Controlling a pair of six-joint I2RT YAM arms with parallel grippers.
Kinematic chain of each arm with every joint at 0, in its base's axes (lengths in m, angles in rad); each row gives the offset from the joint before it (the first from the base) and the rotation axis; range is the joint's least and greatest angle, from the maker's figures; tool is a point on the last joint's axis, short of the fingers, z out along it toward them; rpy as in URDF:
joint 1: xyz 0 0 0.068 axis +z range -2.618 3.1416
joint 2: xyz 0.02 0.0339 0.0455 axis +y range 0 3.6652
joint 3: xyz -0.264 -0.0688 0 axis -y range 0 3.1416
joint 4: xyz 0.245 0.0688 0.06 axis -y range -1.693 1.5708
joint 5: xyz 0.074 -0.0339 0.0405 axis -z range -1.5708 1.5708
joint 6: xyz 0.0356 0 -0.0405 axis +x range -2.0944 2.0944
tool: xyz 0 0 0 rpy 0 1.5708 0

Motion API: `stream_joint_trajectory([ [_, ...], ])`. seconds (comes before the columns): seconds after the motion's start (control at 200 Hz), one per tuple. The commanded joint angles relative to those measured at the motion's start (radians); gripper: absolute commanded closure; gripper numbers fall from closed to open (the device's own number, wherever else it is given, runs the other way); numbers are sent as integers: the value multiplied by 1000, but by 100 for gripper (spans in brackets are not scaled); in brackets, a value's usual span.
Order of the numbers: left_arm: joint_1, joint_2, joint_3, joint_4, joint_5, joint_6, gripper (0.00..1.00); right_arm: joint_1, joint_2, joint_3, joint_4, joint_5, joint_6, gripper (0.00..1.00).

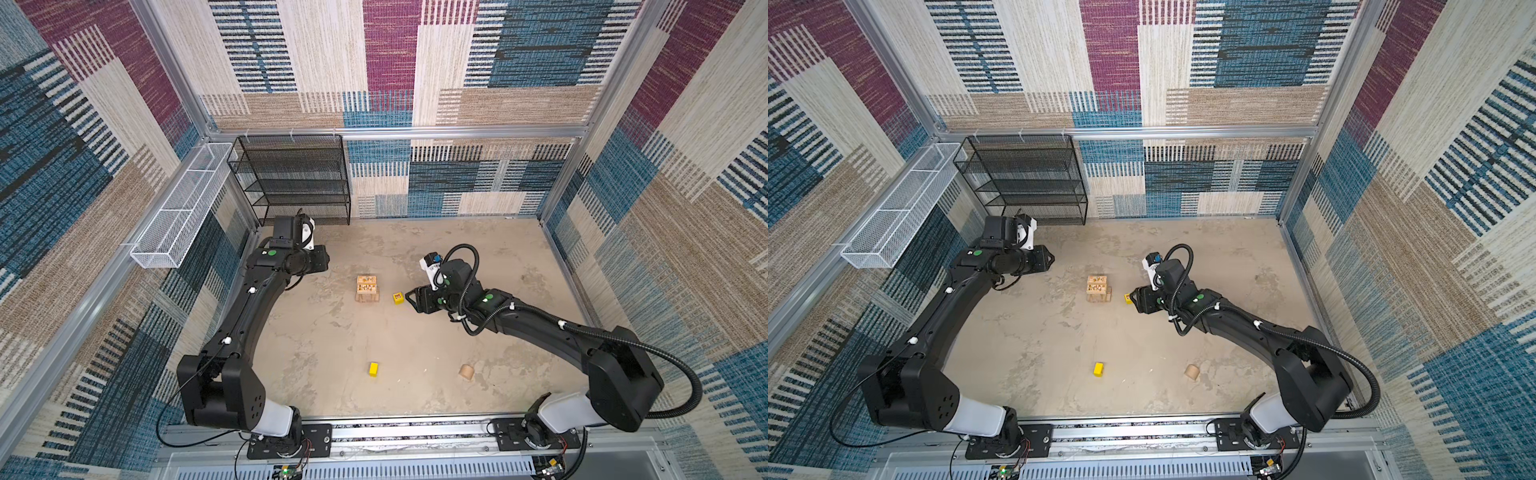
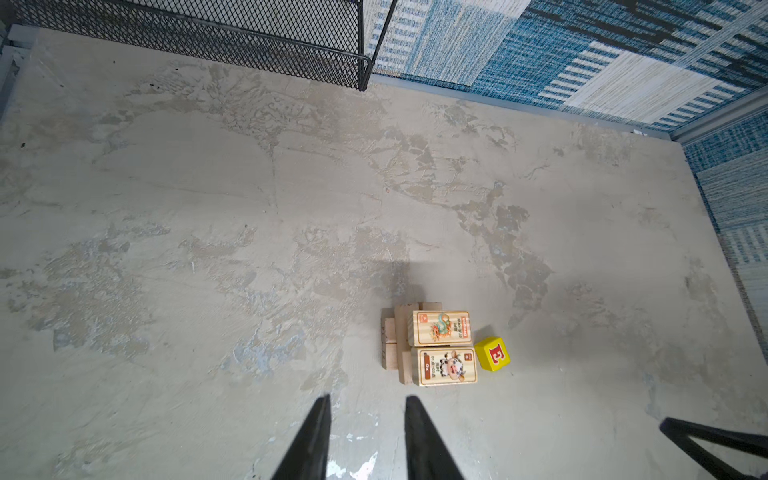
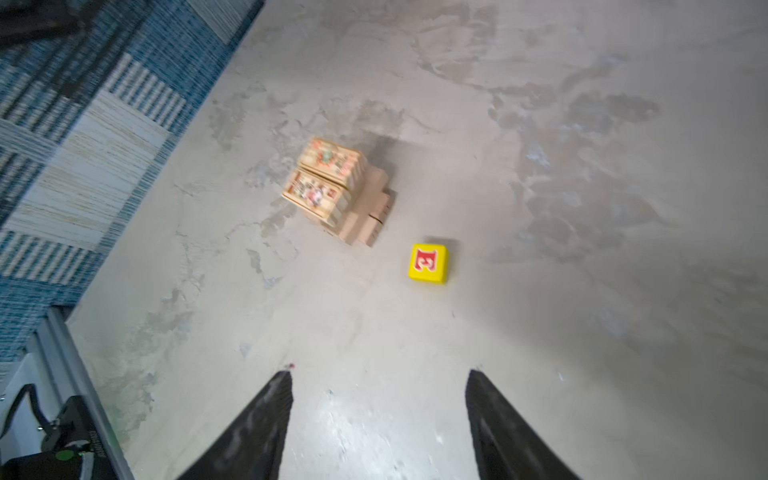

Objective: Build the wood block tower
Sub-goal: 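Move the right gripper toward the yellow E cube beside the stack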

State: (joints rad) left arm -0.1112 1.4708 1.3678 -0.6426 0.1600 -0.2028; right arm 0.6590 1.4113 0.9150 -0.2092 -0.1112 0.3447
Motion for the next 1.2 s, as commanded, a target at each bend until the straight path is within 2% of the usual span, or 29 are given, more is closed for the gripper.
stream_joint_trajectory([
  [0.0,-14,-17,-2,21,-19,37,67,-1,-51,-46,-40,92,38,30],
  [0.16,-32,-26,-4,30,-4,51,68,-1,-76,-88,-39,102,48,28],
  [0.291,-52,-43,-7,42,26,70,72,-1,-57,-73,-13,83,-27,29],
  [0.381,-74,-65,-16,50,5,93,73,-1,-27,-31,-9,108,-70,32],
  [0.506,-87,-88,-26,57,-19,111,73,-1,70,66,-23,120,-113,35],
  [0.726,-87,-109,-32,61,-24,111,71,2,239,192,-6,107,-112,43],
  [1.192,-82,-105,-31,61,28,82,71,31,483,352,-32,142,-125,55],
])
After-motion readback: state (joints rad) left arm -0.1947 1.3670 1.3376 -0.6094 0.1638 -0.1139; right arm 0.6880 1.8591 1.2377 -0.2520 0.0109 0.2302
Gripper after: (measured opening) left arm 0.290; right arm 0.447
